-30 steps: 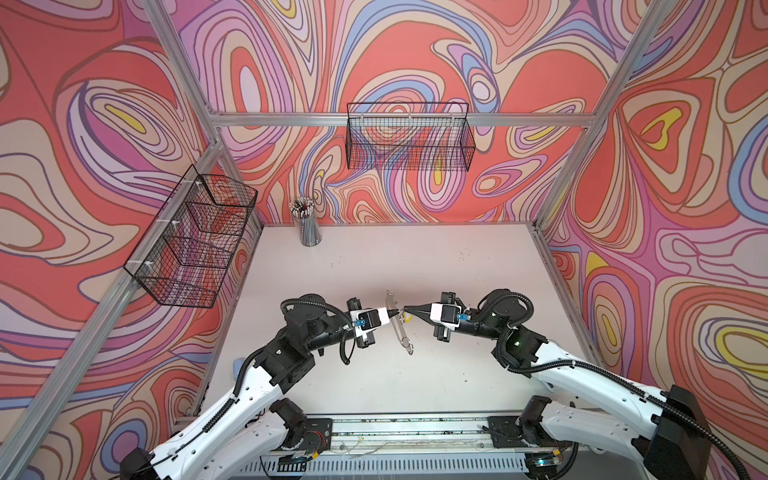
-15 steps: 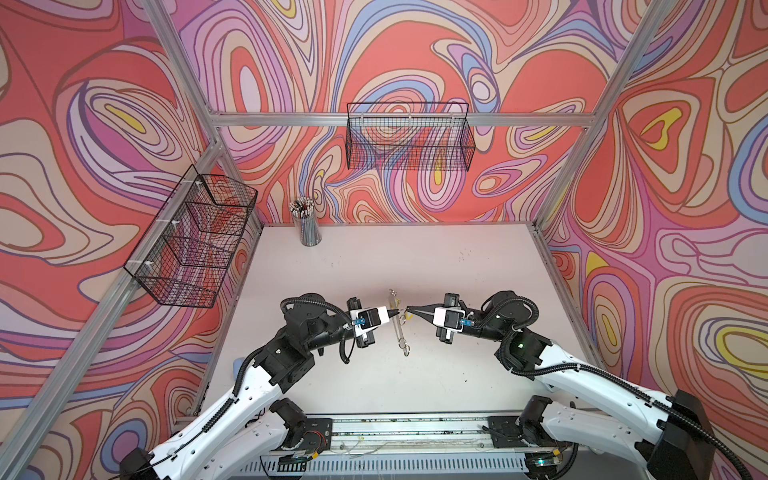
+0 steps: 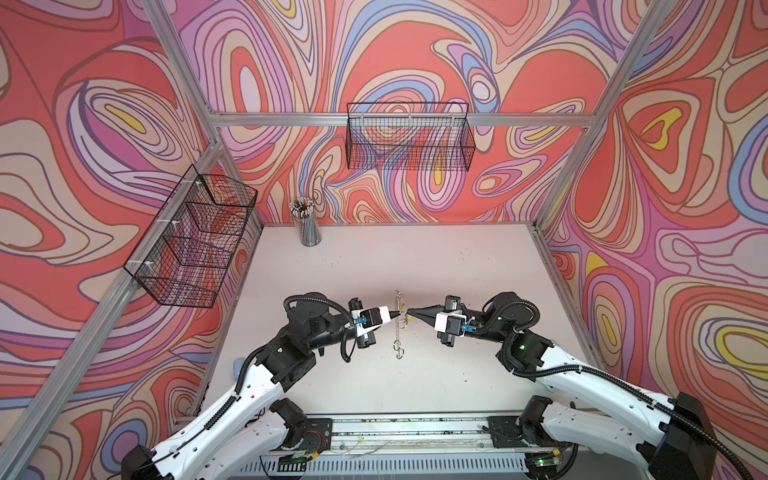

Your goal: Put the keys on the keyring

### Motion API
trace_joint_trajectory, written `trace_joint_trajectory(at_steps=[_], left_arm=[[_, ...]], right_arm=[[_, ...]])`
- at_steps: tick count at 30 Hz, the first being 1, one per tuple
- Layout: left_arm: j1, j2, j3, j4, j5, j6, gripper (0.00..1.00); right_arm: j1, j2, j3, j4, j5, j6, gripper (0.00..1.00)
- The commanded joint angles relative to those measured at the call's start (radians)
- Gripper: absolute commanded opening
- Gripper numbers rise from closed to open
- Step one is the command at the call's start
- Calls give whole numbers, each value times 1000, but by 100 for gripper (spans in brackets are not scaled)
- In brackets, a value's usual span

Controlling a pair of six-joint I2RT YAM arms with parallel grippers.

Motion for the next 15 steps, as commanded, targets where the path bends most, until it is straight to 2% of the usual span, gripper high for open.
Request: trace_joint_trajectory(at_steps=[1, 15], left_arm=[[-3, -2, 41, 12, 18, -12, 0], [-2, 1, 43, 14, 29, -18, 0]], right_arm=[[4, 7, 1, -29, -23, -32, 0], [4, 11, 4, -48, -15, -49, 0]])
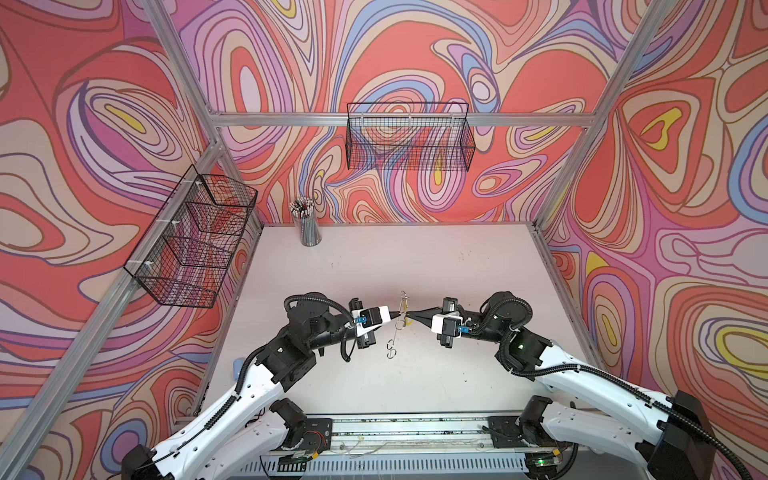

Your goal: Put the keys on the keyring

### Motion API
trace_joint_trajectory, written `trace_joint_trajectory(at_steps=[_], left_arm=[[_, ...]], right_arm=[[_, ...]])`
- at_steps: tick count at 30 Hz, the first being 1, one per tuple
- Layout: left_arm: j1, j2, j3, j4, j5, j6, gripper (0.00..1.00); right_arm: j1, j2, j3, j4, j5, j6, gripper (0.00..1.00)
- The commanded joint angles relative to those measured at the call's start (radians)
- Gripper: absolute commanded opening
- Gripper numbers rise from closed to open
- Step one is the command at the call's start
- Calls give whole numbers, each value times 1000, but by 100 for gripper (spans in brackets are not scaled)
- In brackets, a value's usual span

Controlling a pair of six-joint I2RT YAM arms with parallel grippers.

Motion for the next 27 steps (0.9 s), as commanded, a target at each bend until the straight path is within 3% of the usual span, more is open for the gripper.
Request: trace_joint_trajectory(at_steps=[1, 27], left_arm=[[0, 1, 44, 10, 23, -4, 0], [0, 7, 47, -6, 25, 3, 0]], right_arm=[[4, 3, 5, -6, -12, -23, 0], [3, -10, -15, 21, 22, -26, 0]])
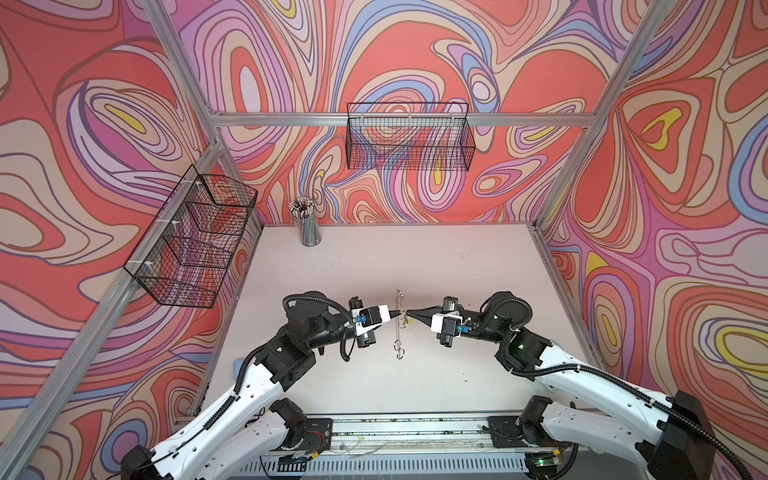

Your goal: Put the keys on the keyring

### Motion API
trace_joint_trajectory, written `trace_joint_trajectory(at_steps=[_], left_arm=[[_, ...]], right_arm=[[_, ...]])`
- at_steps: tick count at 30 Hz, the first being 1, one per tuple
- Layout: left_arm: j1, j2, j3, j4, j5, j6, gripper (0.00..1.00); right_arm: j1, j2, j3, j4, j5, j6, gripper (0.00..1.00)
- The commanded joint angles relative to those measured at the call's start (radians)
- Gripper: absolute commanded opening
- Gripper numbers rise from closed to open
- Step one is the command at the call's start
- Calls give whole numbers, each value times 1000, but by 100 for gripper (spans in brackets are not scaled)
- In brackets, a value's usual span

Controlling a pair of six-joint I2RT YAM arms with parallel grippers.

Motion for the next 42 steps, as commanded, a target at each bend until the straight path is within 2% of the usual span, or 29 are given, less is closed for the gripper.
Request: trace_joint_trajectory(at_steps=[1, 28, 42], left_arm=[[0, 5, 34, -6, 22, 3, 0], [3, 8, 34, -17, 18, 6, 0], [3, 13, 37, -3, 29, -8, 0]], right_arm=[[4, -11, -16, 17, 4, -20, 0], [4, -24, -30, 32, 24, -28, 0], [4, -11, -23, 31, -5, -21, 0]])
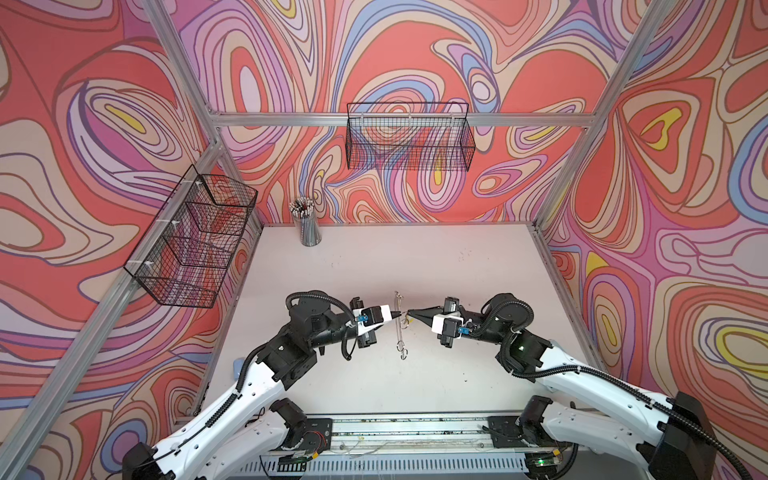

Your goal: Put the keys on the keyring

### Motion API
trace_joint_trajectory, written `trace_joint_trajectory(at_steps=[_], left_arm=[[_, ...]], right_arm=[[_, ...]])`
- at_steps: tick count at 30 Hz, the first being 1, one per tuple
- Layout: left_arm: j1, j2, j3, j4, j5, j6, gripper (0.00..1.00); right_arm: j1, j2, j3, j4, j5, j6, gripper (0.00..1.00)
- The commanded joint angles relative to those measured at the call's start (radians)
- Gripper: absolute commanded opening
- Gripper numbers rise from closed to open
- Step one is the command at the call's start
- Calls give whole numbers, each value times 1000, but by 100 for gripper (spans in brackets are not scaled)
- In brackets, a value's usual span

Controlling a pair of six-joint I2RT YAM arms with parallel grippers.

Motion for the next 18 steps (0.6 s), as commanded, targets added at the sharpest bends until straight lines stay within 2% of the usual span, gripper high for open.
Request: trace_joint_trajectory(at_steps=[1, 13, 18], left_arm=[[3, 0, 36, 11, 25, -7, 0], [9, -14, 24, 37, 6, -24, 0], [9, 1, 35, 23, 36, -24, 0]], right_arm=[[4, 1, -4, 9, -20, -12, 0], [5, -4, -10, 5, -13, -19, 0], [5, -4, -8, 7, -12, -17, 0]])
